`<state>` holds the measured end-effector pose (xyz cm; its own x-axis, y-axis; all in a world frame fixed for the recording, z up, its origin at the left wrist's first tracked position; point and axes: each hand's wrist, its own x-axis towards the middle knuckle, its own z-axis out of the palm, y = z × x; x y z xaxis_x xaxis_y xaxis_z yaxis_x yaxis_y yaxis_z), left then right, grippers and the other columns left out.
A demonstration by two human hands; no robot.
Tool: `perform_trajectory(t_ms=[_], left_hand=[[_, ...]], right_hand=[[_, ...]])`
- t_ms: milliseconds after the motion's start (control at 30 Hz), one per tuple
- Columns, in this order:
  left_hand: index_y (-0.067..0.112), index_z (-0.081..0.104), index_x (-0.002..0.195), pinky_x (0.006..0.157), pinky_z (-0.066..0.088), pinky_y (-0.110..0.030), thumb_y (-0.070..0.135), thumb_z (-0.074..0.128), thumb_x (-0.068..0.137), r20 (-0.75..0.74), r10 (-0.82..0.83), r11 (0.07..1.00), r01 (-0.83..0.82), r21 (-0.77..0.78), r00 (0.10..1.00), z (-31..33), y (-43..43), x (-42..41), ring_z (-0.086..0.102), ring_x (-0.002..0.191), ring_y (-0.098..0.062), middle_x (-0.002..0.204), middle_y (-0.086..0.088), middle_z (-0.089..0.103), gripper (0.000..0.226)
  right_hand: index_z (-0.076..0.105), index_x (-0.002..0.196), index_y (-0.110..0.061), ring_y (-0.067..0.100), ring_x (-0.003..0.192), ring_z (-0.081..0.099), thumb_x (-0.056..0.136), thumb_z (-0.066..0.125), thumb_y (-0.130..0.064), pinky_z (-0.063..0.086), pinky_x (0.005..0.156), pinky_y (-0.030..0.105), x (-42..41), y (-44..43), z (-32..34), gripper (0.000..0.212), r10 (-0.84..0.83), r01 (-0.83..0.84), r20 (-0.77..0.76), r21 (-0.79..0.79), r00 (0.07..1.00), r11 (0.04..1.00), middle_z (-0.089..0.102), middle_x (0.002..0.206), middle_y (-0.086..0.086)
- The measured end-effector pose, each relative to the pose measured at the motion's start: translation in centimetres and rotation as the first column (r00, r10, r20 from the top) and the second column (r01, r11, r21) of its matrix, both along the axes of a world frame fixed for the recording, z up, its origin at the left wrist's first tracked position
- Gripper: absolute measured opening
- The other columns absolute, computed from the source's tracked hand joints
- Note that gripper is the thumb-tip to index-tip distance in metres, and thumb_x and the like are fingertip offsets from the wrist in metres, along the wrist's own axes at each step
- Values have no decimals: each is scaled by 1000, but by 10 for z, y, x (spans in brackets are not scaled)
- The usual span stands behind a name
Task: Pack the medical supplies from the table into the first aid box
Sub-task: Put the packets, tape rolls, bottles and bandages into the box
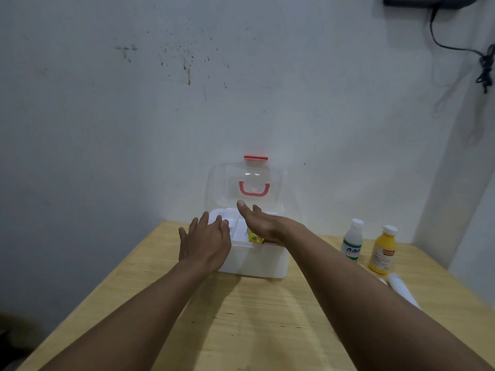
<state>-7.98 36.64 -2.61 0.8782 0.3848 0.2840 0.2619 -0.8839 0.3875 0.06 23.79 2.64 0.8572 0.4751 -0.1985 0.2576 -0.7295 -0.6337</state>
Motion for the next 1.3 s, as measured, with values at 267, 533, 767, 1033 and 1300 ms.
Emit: perform_trajectory(t_ms=[267,533,767,1033,1300], left_hand=[[28,35,152,120,5,-57,47,11,103,-4,2,1000,-2,5,1000,0,0,0,14,151,-29,164,-5,20,58],[28,35,151,120,4,-57,46,11,103,-5,-5,1000,5,2,1000,-1,2,1,13,151,-29,164,-5,20,57],[29,35,152,120,4,-58,46,12,104,-17,-5,1000,5,12,1000,2,2,1,13,151,-30,164,-5,20,56],[24,41,148,120,6,-59,42,14,105,25,-18,996,16,89,1000,12,-7,-3,17,150,-30,159,-4,32,54],[25,41,148,120,8,-56,43,21,103,152,-176,973,148,176,973,23,-56,-15,19,150,-26,157,-2,37,52]], right_hand=[[-7,158,-25,28,153,-5,94,6,-71,2,120,49,-6,4,4,80,-37,38,17,-43,999,998,-14,165,-2],[-2,159,-17,31,153,3,93,7,-73,10,122,50,-6,-1,7,87,-87,87,-27,-7,996,996,-1,167,5],[-1,159,-19,32,153,7,96,5,-68,10,120,48,-17,-3,13,80,-67,71,66,-59,996,996,0,167,4],[35,151,-14,32,141,37,105,19,-52,32,110,41,-35,-35,34,62,16,26,354,-113,935,993,37,157,11],[57,133,-5,36,127,50,104,35,-21,41,103,39,-57,-98,53,40,-58,119,450,-109,891,987,55,139,16]])
